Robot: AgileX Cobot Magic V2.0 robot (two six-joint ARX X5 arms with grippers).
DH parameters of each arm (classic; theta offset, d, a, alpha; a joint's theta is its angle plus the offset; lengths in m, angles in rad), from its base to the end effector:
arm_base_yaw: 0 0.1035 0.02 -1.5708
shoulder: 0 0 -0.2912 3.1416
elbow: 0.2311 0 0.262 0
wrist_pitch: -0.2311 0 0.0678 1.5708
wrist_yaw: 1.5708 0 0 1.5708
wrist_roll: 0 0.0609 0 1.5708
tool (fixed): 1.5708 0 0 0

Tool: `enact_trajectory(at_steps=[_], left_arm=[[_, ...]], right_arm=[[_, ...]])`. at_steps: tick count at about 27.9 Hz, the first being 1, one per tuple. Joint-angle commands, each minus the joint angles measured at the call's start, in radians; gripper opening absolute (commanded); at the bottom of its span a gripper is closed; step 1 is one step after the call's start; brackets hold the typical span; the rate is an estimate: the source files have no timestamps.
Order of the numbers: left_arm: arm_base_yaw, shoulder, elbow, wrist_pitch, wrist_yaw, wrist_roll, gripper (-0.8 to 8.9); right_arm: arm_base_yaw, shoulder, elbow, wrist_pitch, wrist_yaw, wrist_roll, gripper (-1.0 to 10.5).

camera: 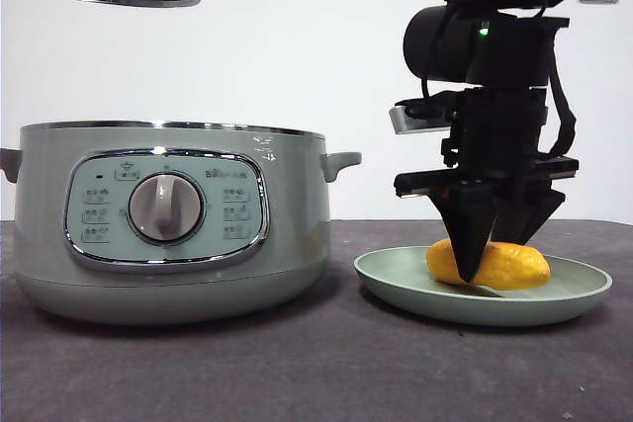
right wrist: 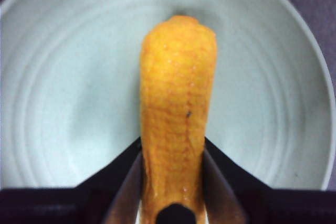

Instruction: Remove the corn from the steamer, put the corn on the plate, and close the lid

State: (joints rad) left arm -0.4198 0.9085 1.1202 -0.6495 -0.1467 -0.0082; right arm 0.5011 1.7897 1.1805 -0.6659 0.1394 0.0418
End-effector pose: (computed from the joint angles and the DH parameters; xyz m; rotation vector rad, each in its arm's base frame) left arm 0.1804 -0.0708 0.3911 0.1147 0.4227 -0.2670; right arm 0.3234 0.1675 0.1685 -0.3672 1.2207 0.2852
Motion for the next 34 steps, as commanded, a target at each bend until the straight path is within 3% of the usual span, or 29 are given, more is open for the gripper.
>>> enact_trajectory(at_steps=[1,4,12,28,34], left_arm=[[-0.001,0.0,0.014,0.052,-0.003,0.0,-0.08],[-0.001,0.007,0.014,0.053,-0.003,0.0,-0.08],[-0.001,0.049,0.014,0.084,0.035,-0.017,-0.08],[-0.014,0.254,0.014,0.241,0.15,-0.052,-0.08],[-0.036,0.334,0.014,0.283,0.151,-0.052,-0.08]], right_arm=[[0.005,0.011,-0.024,-0.008,-0.002,0.013,2.1],[0.005,0.011,-0.024,-0.007,-0.002,0.014,2.9],[0.005,-0.042,-0.024,-0.008,-0.002,0.014,2.9],[0.003,-0.478,-0.024,-0.067,-0.006,0.018,2.8],[0.002,-0.581,-0.024,-0.109,-0.002,0.018,2.8]])
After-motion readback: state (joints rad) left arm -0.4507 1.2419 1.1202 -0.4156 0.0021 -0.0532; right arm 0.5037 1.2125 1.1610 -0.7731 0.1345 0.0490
